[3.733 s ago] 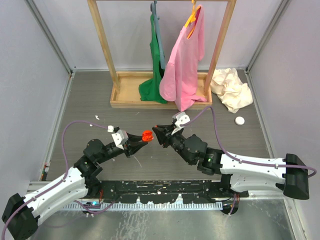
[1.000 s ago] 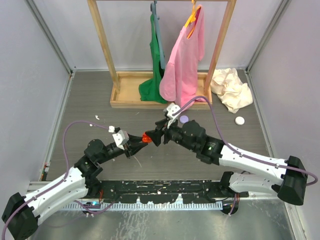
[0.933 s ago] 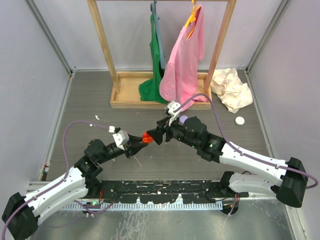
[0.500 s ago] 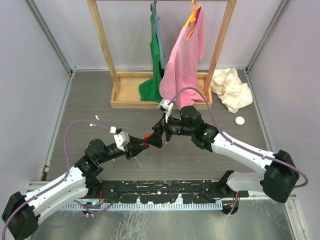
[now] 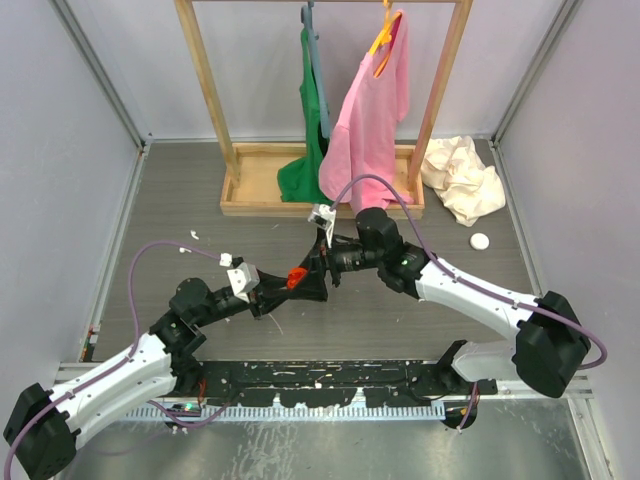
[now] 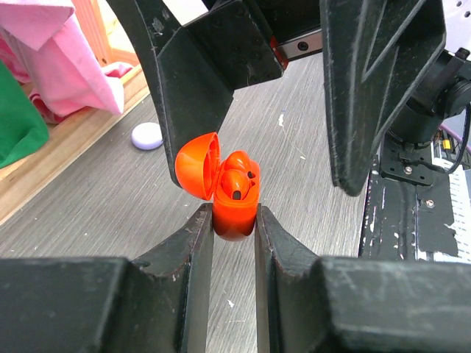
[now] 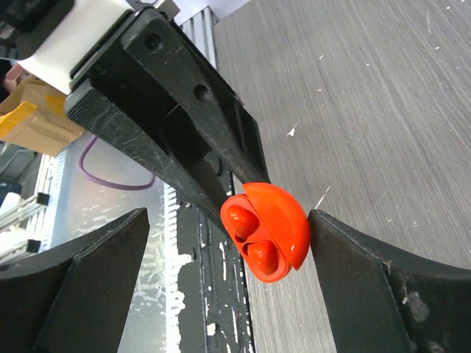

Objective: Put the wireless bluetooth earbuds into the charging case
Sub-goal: Close the charging case, then place the charging case at the center of the board.

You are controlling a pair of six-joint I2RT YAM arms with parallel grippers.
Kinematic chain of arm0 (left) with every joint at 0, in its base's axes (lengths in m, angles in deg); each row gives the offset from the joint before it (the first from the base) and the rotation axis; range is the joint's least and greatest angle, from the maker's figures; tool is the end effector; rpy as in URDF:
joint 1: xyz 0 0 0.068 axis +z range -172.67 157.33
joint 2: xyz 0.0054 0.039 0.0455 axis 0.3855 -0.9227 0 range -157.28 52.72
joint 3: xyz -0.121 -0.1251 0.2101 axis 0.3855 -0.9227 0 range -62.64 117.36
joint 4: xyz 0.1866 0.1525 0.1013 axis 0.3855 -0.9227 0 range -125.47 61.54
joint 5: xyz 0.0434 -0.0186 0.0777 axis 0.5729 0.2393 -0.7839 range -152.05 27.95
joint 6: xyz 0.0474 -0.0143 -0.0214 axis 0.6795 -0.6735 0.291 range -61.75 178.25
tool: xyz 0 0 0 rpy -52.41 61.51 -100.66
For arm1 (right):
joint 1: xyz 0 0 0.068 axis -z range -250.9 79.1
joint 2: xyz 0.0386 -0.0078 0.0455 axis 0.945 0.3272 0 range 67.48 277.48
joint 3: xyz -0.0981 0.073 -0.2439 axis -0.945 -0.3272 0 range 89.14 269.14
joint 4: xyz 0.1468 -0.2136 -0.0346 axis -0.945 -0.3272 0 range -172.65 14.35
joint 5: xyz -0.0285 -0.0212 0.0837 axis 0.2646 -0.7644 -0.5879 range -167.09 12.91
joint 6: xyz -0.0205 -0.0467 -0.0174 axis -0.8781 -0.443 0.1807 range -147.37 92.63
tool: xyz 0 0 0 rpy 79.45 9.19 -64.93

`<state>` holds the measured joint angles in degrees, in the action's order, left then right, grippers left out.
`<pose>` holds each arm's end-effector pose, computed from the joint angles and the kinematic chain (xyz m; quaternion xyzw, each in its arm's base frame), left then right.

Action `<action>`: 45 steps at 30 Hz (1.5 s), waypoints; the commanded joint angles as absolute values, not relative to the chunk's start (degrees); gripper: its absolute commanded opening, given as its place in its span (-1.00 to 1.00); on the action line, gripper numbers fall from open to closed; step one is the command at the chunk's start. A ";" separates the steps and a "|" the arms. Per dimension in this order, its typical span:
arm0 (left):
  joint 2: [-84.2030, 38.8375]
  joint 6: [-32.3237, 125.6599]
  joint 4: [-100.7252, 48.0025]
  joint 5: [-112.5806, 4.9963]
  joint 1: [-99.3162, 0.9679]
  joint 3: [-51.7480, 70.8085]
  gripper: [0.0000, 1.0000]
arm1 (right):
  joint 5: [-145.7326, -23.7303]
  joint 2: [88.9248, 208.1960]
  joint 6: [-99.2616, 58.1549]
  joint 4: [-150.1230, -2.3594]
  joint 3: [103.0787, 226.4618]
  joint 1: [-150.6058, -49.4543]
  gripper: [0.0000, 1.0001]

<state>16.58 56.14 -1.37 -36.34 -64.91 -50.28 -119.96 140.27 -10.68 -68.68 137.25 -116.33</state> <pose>0.1089 -0.1197 0.2315 0.3815 0.5731 -0.4090 0.5989 0.1827 0.2200 0.2876 -0.3954 0.6747 0.5360 0.3181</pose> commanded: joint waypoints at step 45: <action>-11.45 34.60 -0.87 -54.15 -64.79 -34.52 -0.86 | -69.30 114.86 -19.25 -67.89 117.11 -113.78 1.00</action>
